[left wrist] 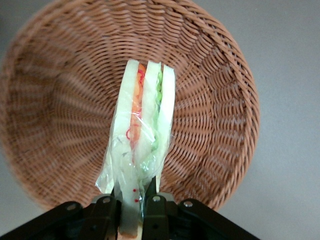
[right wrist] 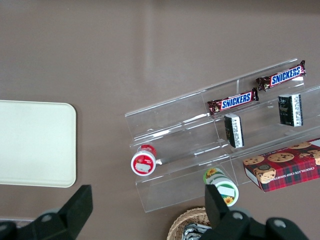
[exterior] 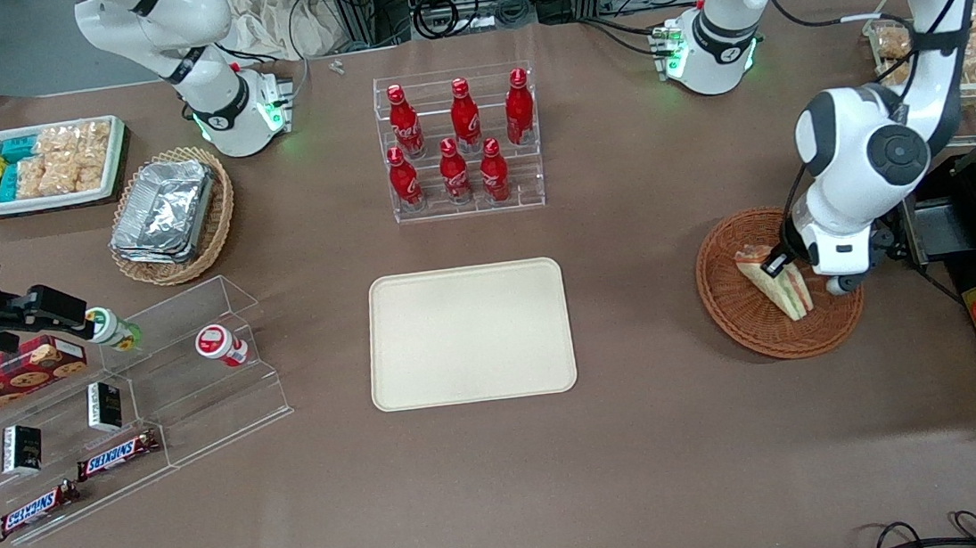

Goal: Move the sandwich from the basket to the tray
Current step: 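Lift the sandwich out of the basket with the left gripper, then carry the sandwich over the cream tray with the left gripper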

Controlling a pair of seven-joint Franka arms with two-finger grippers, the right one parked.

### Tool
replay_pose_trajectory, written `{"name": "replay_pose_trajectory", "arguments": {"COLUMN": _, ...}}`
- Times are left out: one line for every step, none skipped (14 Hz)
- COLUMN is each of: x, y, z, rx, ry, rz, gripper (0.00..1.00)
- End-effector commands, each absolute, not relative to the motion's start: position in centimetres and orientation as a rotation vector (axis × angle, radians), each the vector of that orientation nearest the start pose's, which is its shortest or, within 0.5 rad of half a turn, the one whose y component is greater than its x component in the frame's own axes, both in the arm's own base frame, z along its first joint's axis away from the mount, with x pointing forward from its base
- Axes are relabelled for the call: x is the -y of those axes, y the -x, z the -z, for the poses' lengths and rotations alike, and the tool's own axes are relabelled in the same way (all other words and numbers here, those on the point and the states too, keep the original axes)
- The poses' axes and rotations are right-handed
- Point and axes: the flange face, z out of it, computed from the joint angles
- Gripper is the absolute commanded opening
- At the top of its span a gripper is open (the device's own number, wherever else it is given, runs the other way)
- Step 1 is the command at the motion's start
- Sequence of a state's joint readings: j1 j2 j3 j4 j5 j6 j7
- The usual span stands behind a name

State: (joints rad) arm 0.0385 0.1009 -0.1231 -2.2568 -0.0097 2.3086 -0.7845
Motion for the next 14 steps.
{"name": "replay_pose_trajectory", "arguments": {"x": 4.5, "y": -54.2, "z": -40.1, "rx": 1.093, "ry": 2.892, "rz": -0.159, "gripper": 0.00}}
{"name": "replay_pose_trajectory", "arguments": {"x": 4.5, "y": -54.8, "z": -42.9, "rx": 1.079, "ry": 2.882, "rz": -0.198, "gripper": 0.00}}
{"name": "replay_pose_trajectory", "arguments": {"x": 4.5, "y": -55.4, "z": -45.4, "rx": 1.068, "ry": 2.882, "rz": -0.216, "gripper": 0.00}}
{"name": "replay_pose_trajectory", "arguments": {"x": 4.5, "y": -55.8, "z": -47.7, "rx": 1.050, "ry": 2.889, "rz": -0.233, "gripper": 0.00}}
{"name": "replay_pose_trajectory", "arguments": {"x": 4.7, "y": -56.0, "z": -49.9, "rx": 1.019, "ry": 2.906, "rz": -0.235, "gripper": 0.00}}
{"name": "replay_pose_trajectory", "arguments": {"x": 4.8, "y": -56.1, "z": -51.5, "rx": 0.990, "ry": 2.925, "rz": -0.244, "gripper": 0.00}}
{"name": "replay_pose_trajectory", "arguments": {"x": 4.6, "y": -56.2, "z": -53.3, "rx": 0.934, "ry": 2.953, "rz": -0.248, "gripper": 0.00}}
{"name": "replay_pose_trajectory", "arguments": {"x": 4.8, "y": -56.1, "z": -54.6, "rx": 0.835, "ry": 2.981, "rz": -0.277, "gripper": 0.00}}
{"name": "replay_pose_trajectory", "arguments": {"x": 5.5, "y": -56.5, "z": -54.9, "rx": 0.749, "ry": 3.012, "rz": -0.318, "gripper": 0.00}}
{"name": "replay_pose_trajectory", "arguments": {"x": 6.8, "y": -57.1, "z": -55.1, "rx": 0.693, "ry": 3.029, "rz": -0.318, "gripper": 0.00}}
{"name": "replay_pose_trajectory", "arguments": {"x": 9.8, "y": -57.0, "z": -55.5, "rx": 0.625, "ry": 3.045, "rz": -0.307, "gripper": 0.01}}
{"name": "replay_pose_trajectory", "arguments": {"x": 12.1, "y": -56.6, "z": -55.6, "rx": 0.569, "ry": 3.054, "rz": -0.304, "gripper": 0.01}}
{"name": "replay_pose_trajectory", "arguments": {"x": 14.3, "y": -56.0, "z": -55.5, "rx": 0.519, "ry": 3.062, "rz": -0.307, "gripper": 0.01}}
{"name": "replay_pose_trajectory", "arguments": {"x": 16.7, "y": -55.8, "z": -55.3, "rx": 0.454, "ry": 3.078, "rz": -0.310, "gripper": 0.00}}
